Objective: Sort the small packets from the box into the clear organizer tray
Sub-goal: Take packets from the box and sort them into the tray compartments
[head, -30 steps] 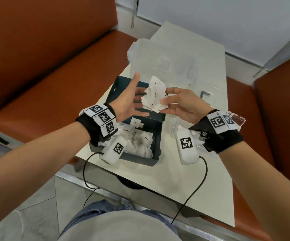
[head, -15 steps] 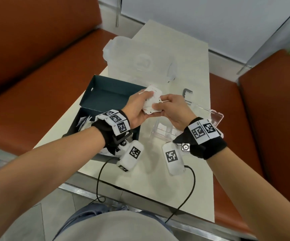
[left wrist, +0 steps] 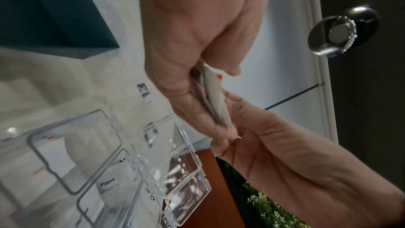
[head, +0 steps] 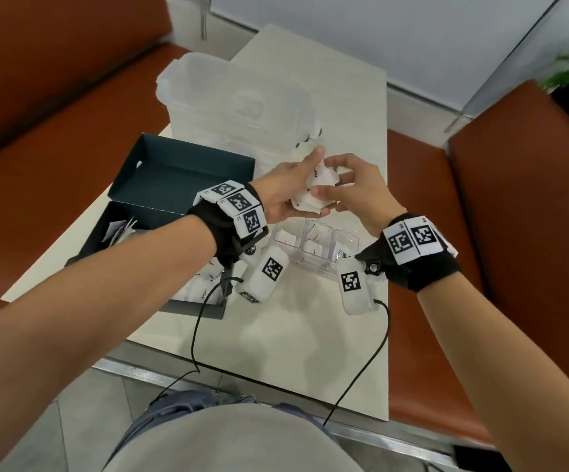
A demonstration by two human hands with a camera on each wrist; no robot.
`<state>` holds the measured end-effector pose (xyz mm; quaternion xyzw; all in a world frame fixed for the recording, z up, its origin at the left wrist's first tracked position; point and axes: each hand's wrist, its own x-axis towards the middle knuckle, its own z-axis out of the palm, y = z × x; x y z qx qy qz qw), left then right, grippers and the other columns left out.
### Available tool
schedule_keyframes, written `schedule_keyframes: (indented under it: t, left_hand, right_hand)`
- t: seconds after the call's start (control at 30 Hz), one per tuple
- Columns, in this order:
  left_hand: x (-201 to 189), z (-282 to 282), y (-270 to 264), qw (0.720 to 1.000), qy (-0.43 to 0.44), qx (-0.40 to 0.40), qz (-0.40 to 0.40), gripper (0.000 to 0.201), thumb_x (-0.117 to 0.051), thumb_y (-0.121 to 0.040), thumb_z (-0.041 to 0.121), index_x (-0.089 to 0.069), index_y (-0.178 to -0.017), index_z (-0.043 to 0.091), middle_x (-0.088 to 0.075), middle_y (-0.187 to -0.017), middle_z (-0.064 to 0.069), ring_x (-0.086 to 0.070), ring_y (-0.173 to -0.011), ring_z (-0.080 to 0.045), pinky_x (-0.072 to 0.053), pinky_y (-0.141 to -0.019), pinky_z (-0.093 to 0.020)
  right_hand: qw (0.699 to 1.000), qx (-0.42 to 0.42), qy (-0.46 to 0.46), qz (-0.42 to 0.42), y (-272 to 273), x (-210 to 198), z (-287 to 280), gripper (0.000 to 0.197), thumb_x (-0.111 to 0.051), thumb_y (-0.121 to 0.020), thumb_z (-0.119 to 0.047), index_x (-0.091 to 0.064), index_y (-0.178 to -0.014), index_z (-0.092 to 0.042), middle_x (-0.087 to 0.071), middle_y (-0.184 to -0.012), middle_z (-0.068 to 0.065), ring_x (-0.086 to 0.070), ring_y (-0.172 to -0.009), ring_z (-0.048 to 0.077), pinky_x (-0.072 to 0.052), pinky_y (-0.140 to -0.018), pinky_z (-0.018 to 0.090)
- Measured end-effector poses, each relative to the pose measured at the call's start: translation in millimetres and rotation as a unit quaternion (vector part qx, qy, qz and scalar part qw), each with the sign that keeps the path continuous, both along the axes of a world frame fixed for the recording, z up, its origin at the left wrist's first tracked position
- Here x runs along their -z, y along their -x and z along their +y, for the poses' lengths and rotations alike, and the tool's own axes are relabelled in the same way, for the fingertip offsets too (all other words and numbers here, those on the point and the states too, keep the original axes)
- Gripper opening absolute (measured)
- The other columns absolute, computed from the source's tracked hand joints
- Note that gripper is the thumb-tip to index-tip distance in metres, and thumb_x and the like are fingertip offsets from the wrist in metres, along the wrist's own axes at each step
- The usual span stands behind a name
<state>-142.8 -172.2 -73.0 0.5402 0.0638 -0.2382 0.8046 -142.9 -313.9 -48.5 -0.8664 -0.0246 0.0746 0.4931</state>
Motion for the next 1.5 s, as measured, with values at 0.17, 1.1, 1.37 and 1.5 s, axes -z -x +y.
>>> schedule_keyframes:
  t: [0.17,1.1,1.37,1.5]
  left_hand:
    - [6.4,-14.4,1.4,1.0,-0.006,0.019,0.001,0.024,-0.048,-0.099,0.013,-0.058,-0.119,0.004,-0.067,-0.107,-0.019,-0.07,-0.081,-0.028,-0.061,-0.068,-0.038]
    - [24.8,41.0,-14.2,0.992,-0.096,-0.078,-0.038,0.033,-0.068,-0.087,0.002,-0.059,-0.119,0.004,-0.068,-0.101,-0.015,-0.071,-0.068,-0.025,-0.057,-0.052,-0.032]
    - [25.2,45.9,-7.9,0.993,-0.096,-0.062,-0.033,0.035,-0.068,-0.088,0.003,-0.059,-0.122,0.004,-0.069,-0.102,-0.014,-0.072,-0.071,-0.027,-0.061,-0.062,-0.035]
    - [24.2,43.8,-5.8,0.993,-0.096,-0.058,-0.032,0.036,-0.067,-0.088,0.003,-0.058,-0.123,0.004,-0.069,-0.104,-0.015,-0.071,-0.074,-0.028,-0.061,-0.065,-0.037]
  right_hand:
    - [0.996,0.02,-0.076,0.052,0.2,7.1,-26.8,0.047,-0.074,-0.079,0.003,-0.056,-0.121,-0.005,-0.065,-0.085,0.013,-0.064,-0.078,0.029,-0.049,-0.063,0.03]
    - [0.96,-0.073,0.264,-0.066,-16.5,57.5,-35.0,0.003,-0.065,-0.082,-0.004,-0.066,-0.081,-0.007,-0.069,-0.076,0.007,-0.066,-0.069,0.013,-0.048,-0.062,0.015]
    - [0.927,-0.077,0.349,-0.114,-11.0,92.4,-20.1,0.005,-0.056,-0.087,-0.002,-0.057,-0.092,0.0,-0.062,-0.089,0.015,-0.06,-0.081,0.031,-0.05,-0.068,0.035]
    - [0.896,-0.081,0.417,-0.13,-9.3,99.2,-15.6,0.009,-0.052,-0.09,-0.004,-0.057,-0.097,0.0,-0.056,-0.103,0.015,-0.056,-0.089,0.033,-0.048,-0.078,0.039]
